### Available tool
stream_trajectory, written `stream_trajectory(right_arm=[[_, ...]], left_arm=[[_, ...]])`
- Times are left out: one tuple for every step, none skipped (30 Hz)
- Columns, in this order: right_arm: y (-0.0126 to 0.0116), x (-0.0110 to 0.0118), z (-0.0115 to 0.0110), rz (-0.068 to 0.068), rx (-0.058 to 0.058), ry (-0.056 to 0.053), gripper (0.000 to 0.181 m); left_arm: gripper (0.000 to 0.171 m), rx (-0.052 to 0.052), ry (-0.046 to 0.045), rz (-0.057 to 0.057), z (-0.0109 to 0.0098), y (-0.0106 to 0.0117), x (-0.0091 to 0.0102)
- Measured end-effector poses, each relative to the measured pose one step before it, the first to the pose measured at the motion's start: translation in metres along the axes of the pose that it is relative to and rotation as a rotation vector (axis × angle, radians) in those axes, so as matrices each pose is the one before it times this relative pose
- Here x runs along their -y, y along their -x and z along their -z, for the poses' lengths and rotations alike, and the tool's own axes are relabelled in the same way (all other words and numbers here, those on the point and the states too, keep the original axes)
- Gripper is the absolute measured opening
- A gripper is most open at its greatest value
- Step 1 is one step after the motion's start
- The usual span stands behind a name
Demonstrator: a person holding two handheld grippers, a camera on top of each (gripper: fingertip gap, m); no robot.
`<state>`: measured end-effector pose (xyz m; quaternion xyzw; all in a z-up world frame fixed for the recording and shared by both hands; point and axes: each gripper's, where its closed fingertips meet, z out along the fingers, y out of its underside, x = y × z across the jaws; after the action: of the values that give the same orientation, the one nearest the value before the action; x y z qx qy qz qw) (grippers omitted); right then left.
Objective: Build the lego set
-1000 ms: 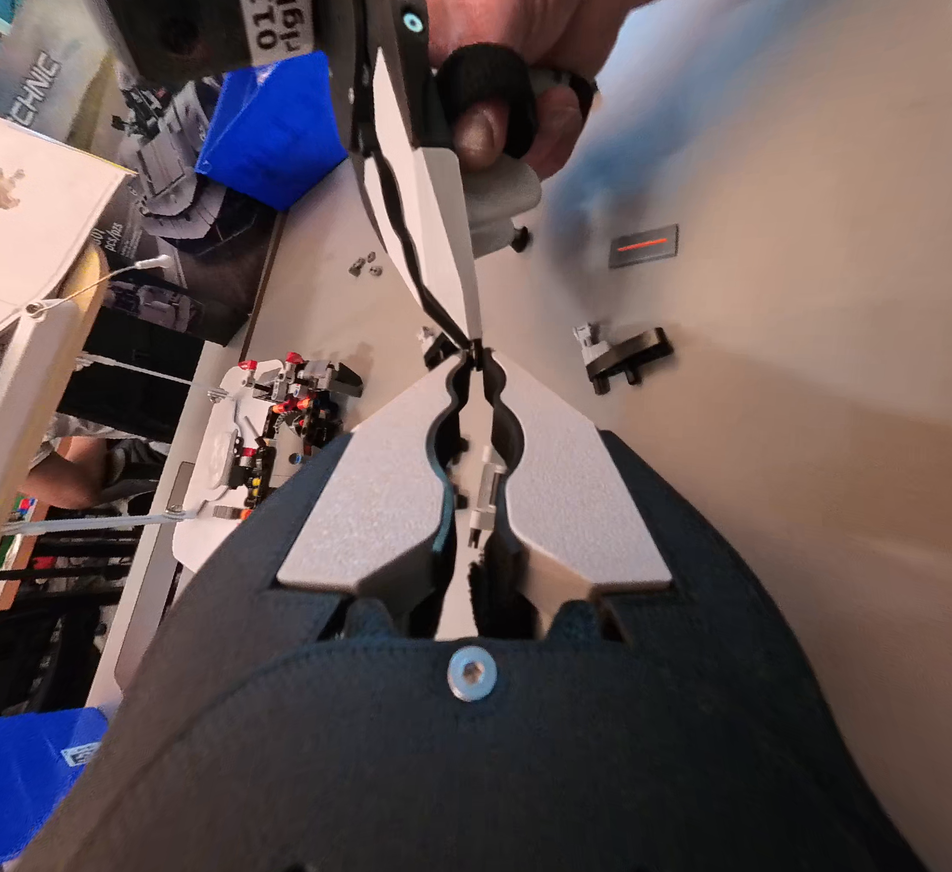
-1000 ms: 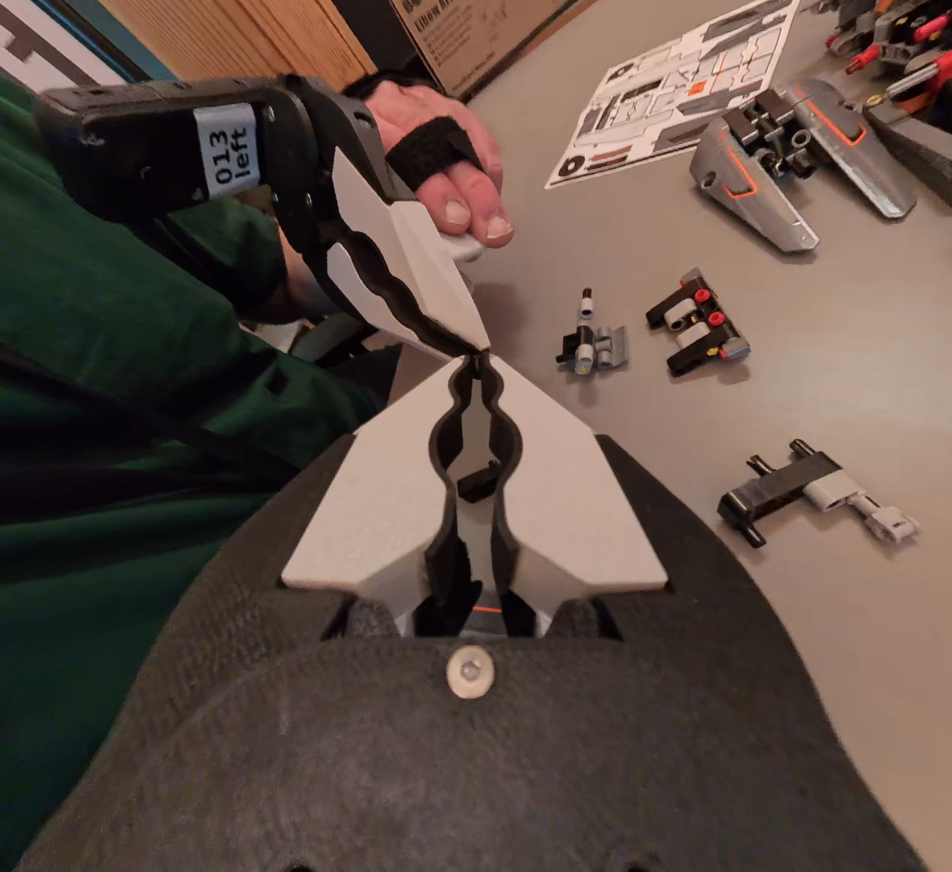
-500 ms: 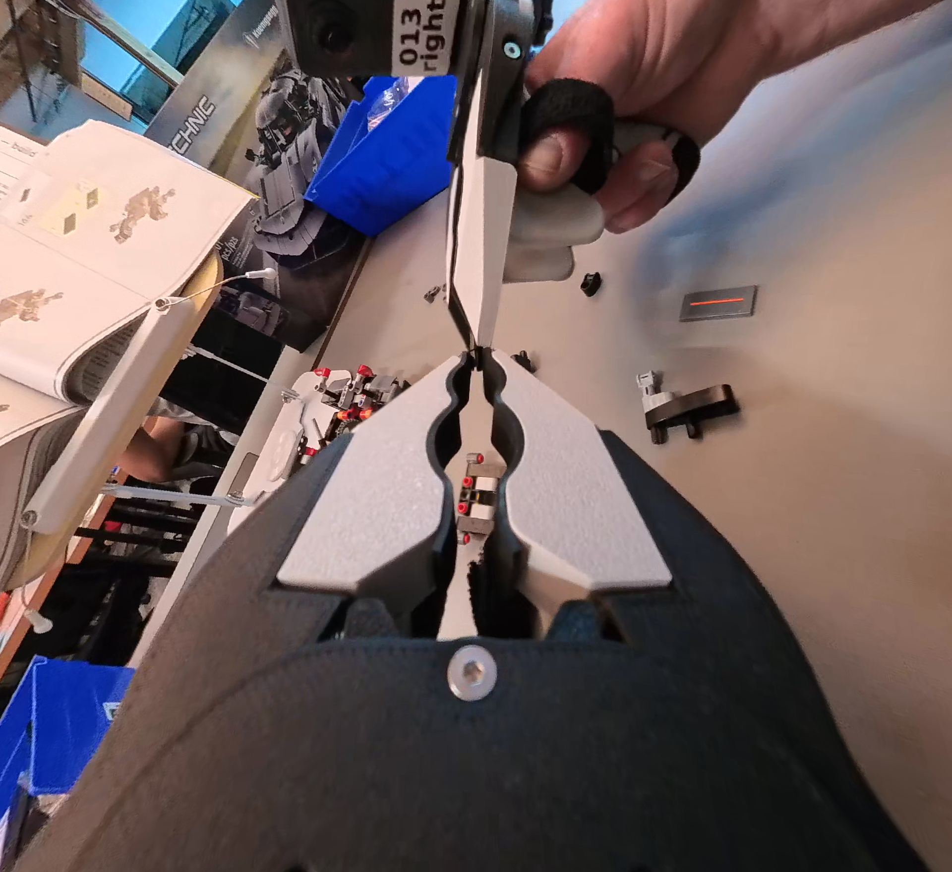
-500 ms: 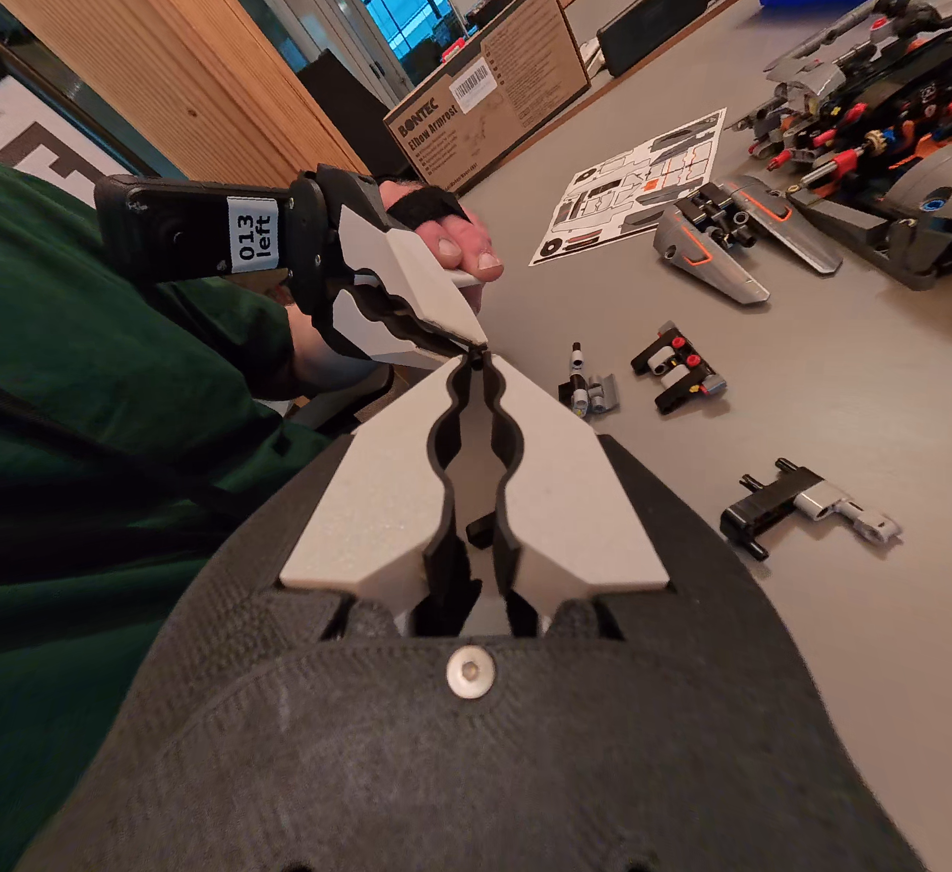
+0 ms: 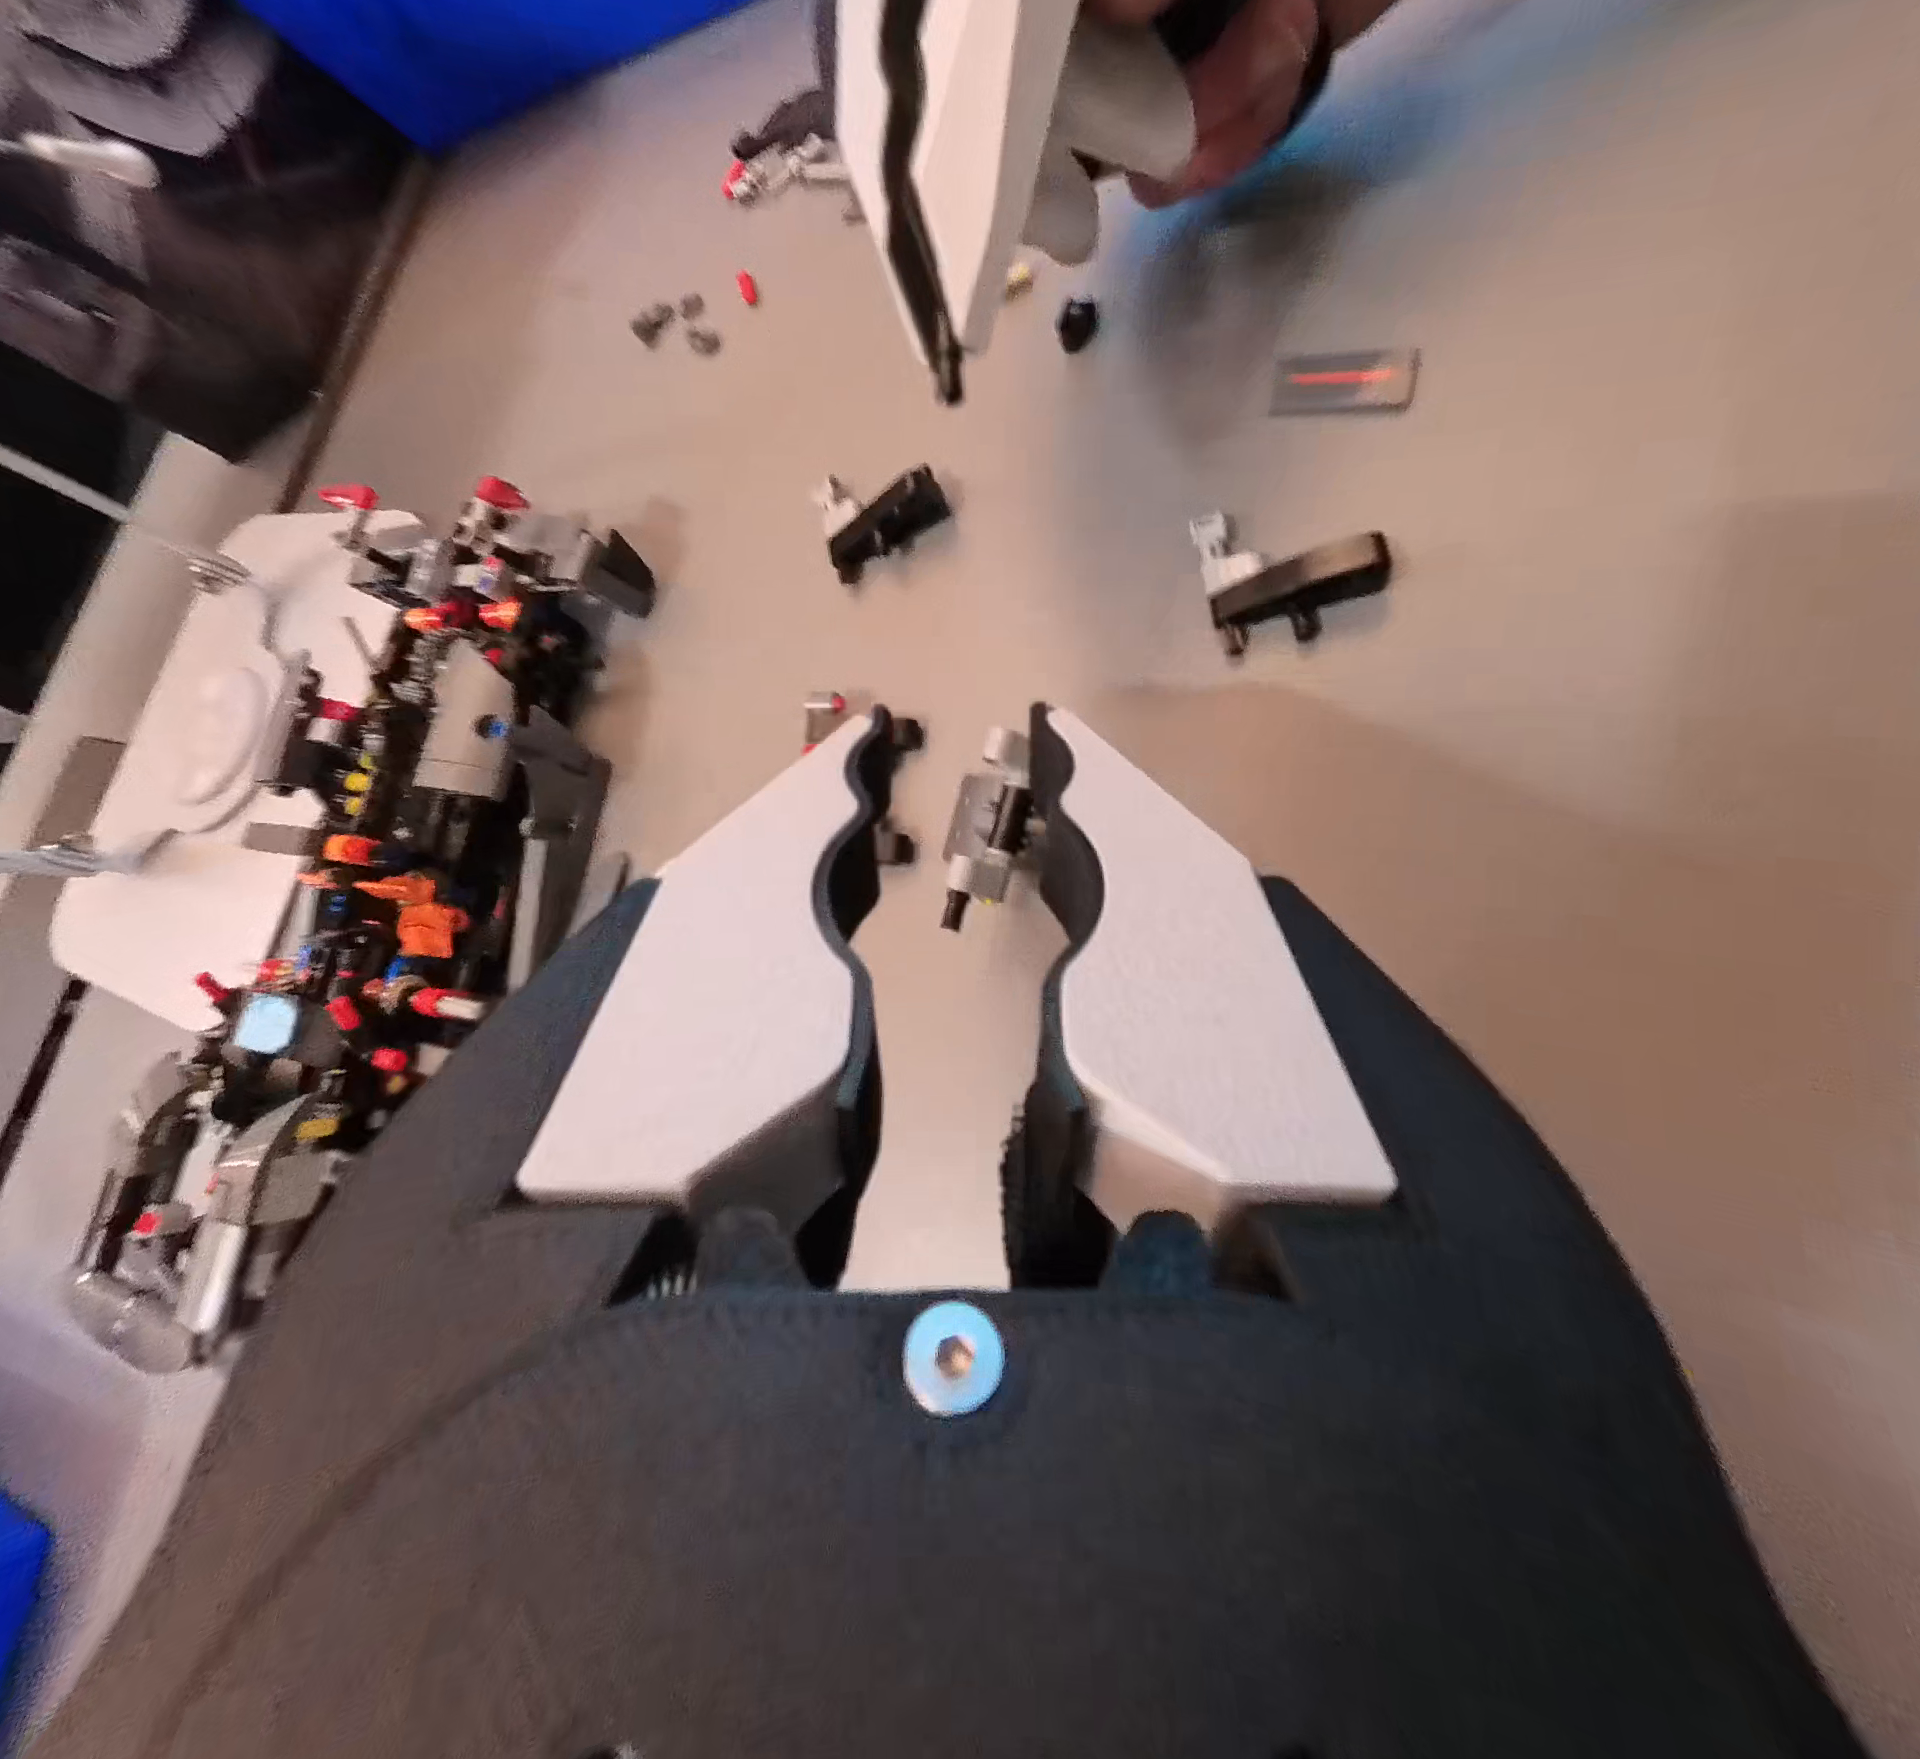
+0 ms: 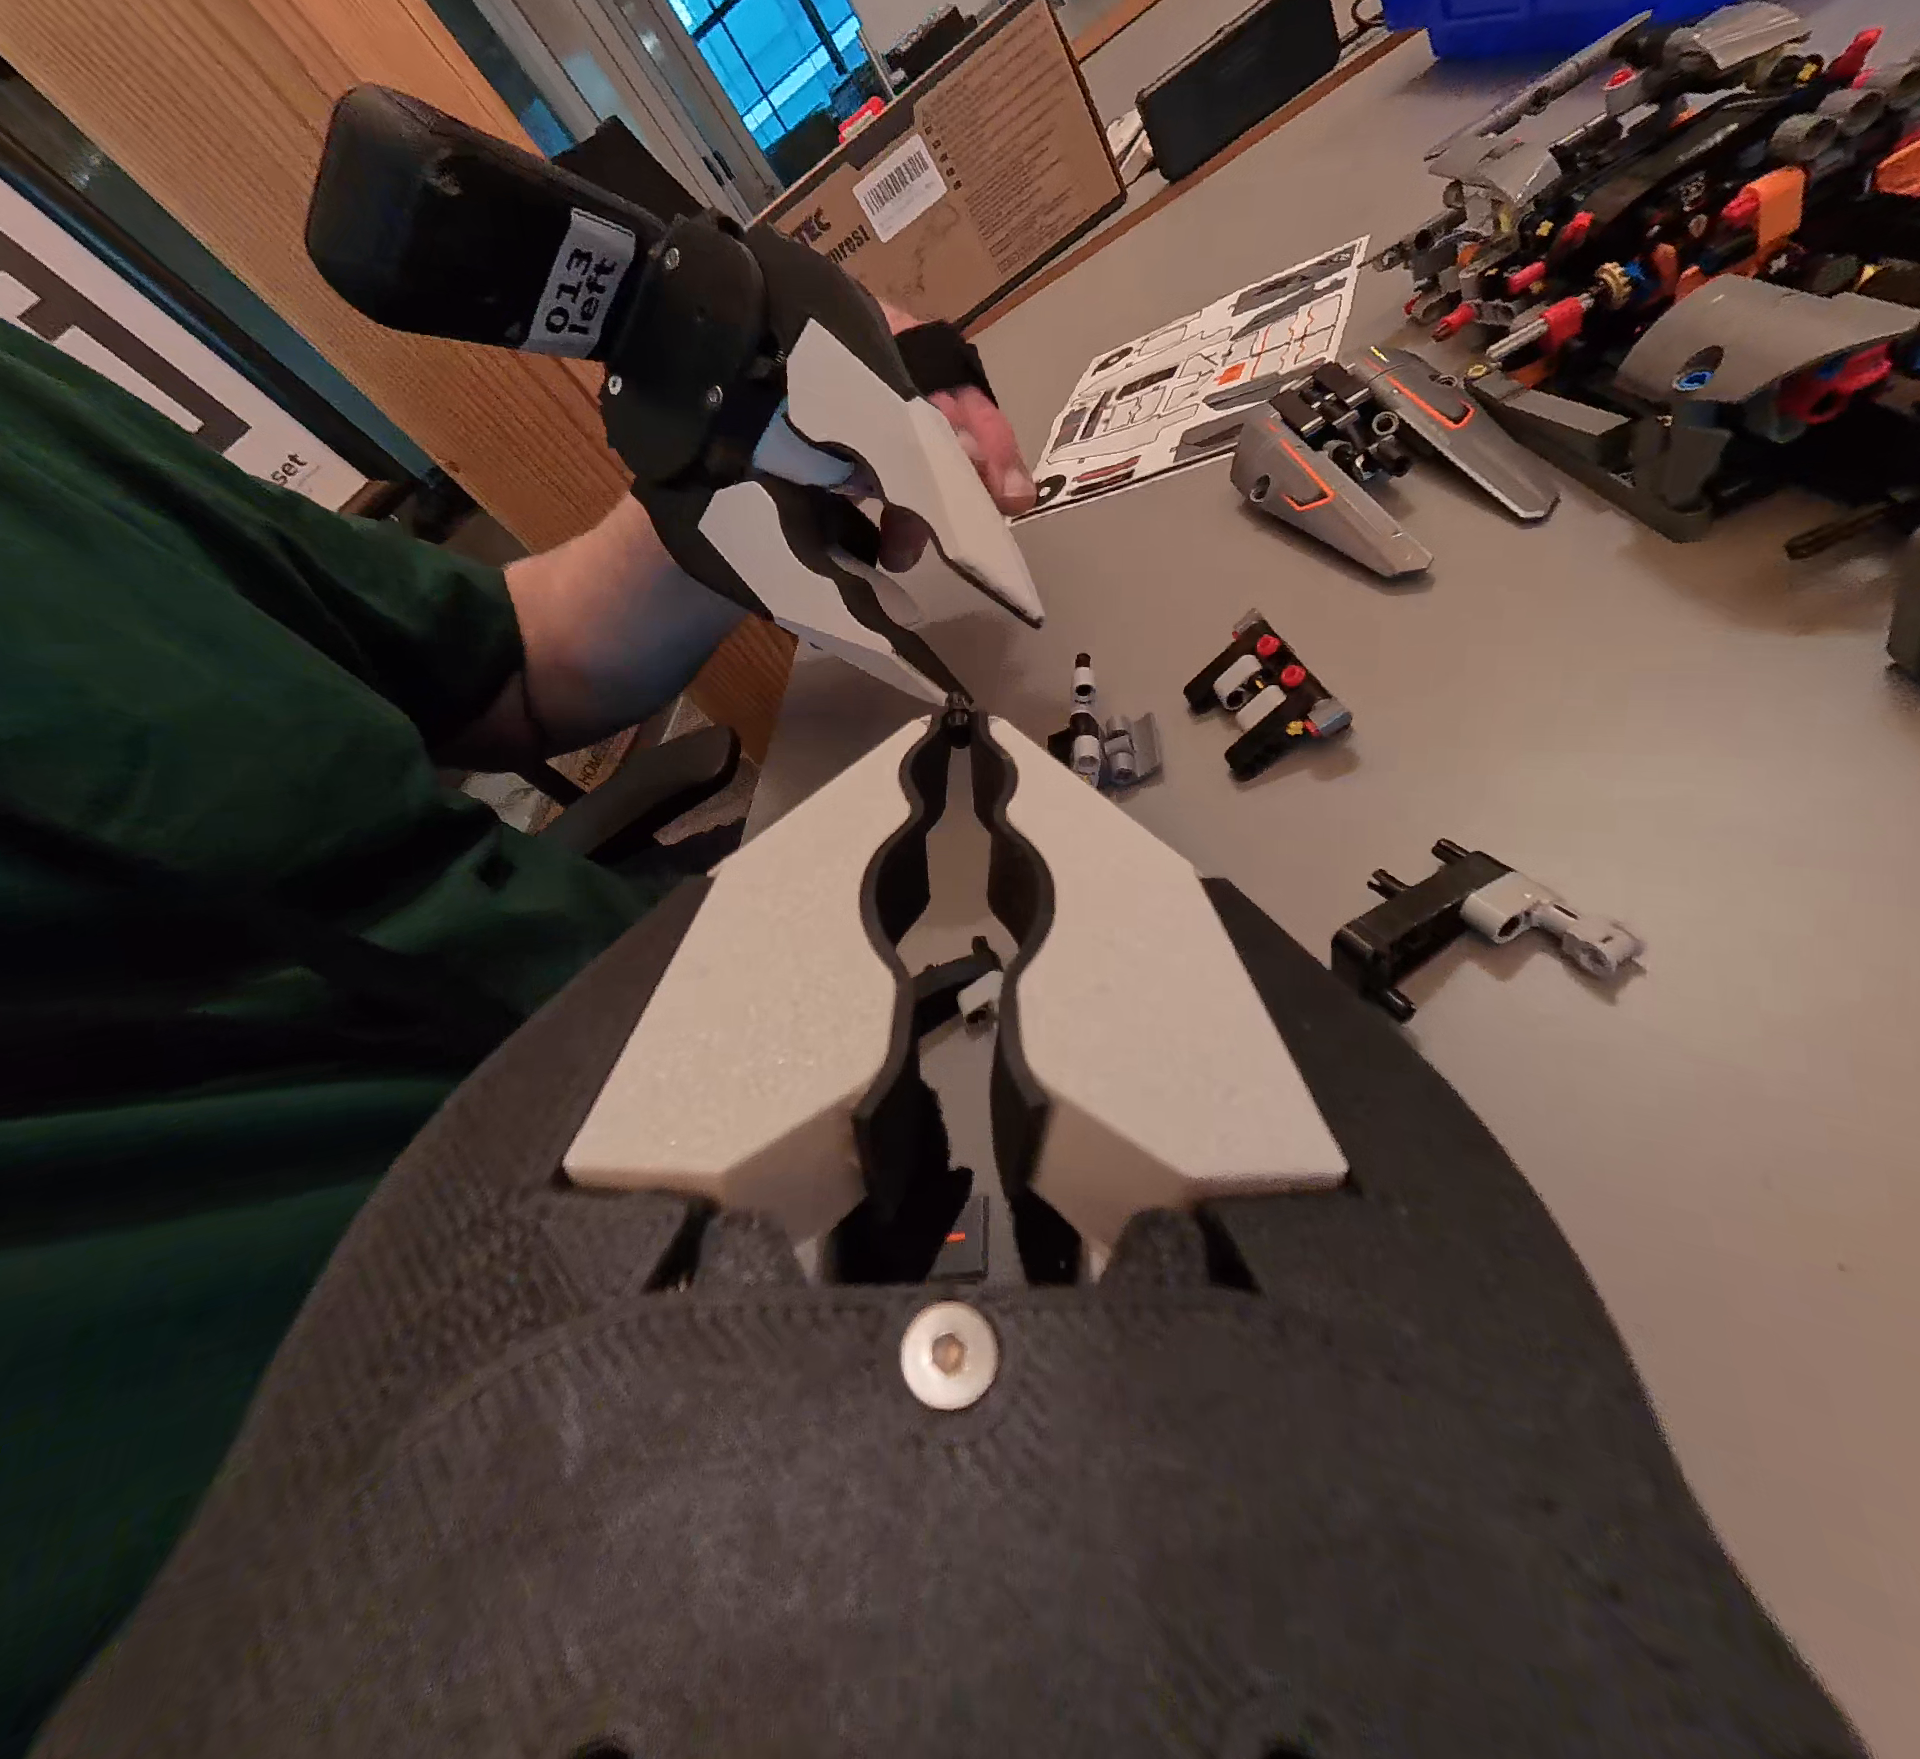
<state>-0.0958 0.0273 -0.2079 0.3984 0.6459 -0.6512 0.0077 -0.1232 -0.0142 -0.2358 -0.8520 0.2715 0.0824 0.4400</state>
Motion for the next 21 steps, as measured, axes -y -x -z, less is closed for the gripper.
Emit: stream_trajectory(right_arm=[[-0.00125, -0.00149, 0.00018, 0.0023, -0.0046, 0.0061, 0.002], [-0.00022, -0.0012, -0.00031, 0.0047, -0.0016, 0.0073, 0.002], [0.00035, -0.00076, -0.00036, 0.0037, 0.0015, 0.0046, 0.002], [0.00014, -0.00061, -0.00053, 0.0013, 0.0014, 0.0036, 0.002], [-0.0004, -0.00091, -0.00044, -0.0004, 0.0005, 0.0038, 0.002], [-0.00051, -0.00091, -0.0004, -0.0017, 0.0011, 0.0032, 0.002], [-0.00041, -0.00059, -0.0002, -0.0025, 0.0016, 0.0014, 0.002], [-0.00027, -0.00039, -0.00014, -0.0019, 0.0012, 0.0005, 0.002], [-0.00047, -0.00044, 0.00003, -0.0006, -0.0008, 0.0016, 0.002], [-0.00058, -0.00061, -0.00018, -0.0001, -0.0019, 0.003, 0.002], [-0.00028, -0.00065, -0.00032, -0.0009, -0.0002, 0.0025, 0.002], [-0.00011, -0.00058, -0.00059, -0.0003, 0.0004, 0.0027, 0.002], [-0.00049, -0.00095, -0.00067, 0.0013, -0.0026, 0.0052, 0.002], [-0.0006, -0.00114, -0.00069, 0.002, -0.0042, 0.007, 0.002], [-0.00021, -0.00087, -0.00084, 0.0025, -0.0024, 0.0052, 0.002], [-0.00008, -0.00061, -0.00068, 0.0017, -0.0014, 0.0032, 0.002], [-0.00046, -0.0006, -0.0005, 0.0015, -0.0034, 0.0034, 0.002], [-0.00054, -0.0003, -0.00043, 0.002, -0.0041, 0.0025, 0.002], [-0.00018, 0.00023, -0.00015, 0.0045, -0.0034, -0.0007, 0.002], [-0.00019, 0.00047, -0.00015, 0.0069, -0.0055, -0.0009, 0.002], [-0.00077, -0.00013, -0.00025, 0.0085, -0.0112, 0.0027, 0.002]], left_arm=[[0.024, -0.0278, 0.02355, 0.005, -0.00203, -0.00273, -0.00497], [0.023, -0.0165, 0.02648, -0.0027, -0.00276, -0.00152, -0.00523], [0.021, -0.0212, 0.02409, -0.0162, -0.00255, -0.00307, -0.00493], [0.02, -0.0215, 0.01996, -0.0057, -0.00254, -0.00236, -0.00399], [0.021, -0.0119, 0.00934, -0.0018, -0.00257, -0.00077, -0.00179], [0.021, -0.0079, 0.0062, -0.0032, -0.00249, -0.00032, -0.00089], [0.021, -0.0052, 0.01809, -0.0049, -0.00255, 0.00034, -0.00253], [0.021, 0.0044, 0.01548, -0.0097, -0.00251, 0.00144, -0.0022], [0.022, 0.0017, 0.00905, -0.0098, -0.00215, 0.00079, -0.00111], [0.021, 0.0041, 0.00304, -0.0082, -0.00178, 0.00121, -0.00017], [0.02, -0.0061, -0.00165, -0.0006, -0.00189, -0.00013, 0.00035], [0.021, -0.0159, -0.00351, 0.0048, -0.00202, -0.00141, 0.00037], [0.021, -0.0147, 0.00006, 0.001, -0.0021, -0.00149, -0.00024], [0.021, -0.0023, 0.00246, 0.0013, -0.00211, 0.00012, -0.00047], [0.019, -0.0083, -0.00038, -0.0006, -0.00174, -0.00111, 0.00019], [0.019, -0.01, -0.00352, 0.0008, -0.00157, -0.00165, 0.00093], [0.019, 0.0011, -0.00051, 0.0043, -0.00163, 0.00024, 0.00054], [0.016, 0.0074, 0.00336, 0.0059, -0.00195, 0.00122, -0.00053], [0.012, -0.0025, 0.00368, 0.0017, -0.00165, -0.00038, -0.00084], [0.012, 0.0044, -0.013, 0.0012, -0.00075, 0.0005, 0.00148], [0.011, 0.0105, -0.01988, 0.0168, -0.00026, 0.00189, 0.00263]])
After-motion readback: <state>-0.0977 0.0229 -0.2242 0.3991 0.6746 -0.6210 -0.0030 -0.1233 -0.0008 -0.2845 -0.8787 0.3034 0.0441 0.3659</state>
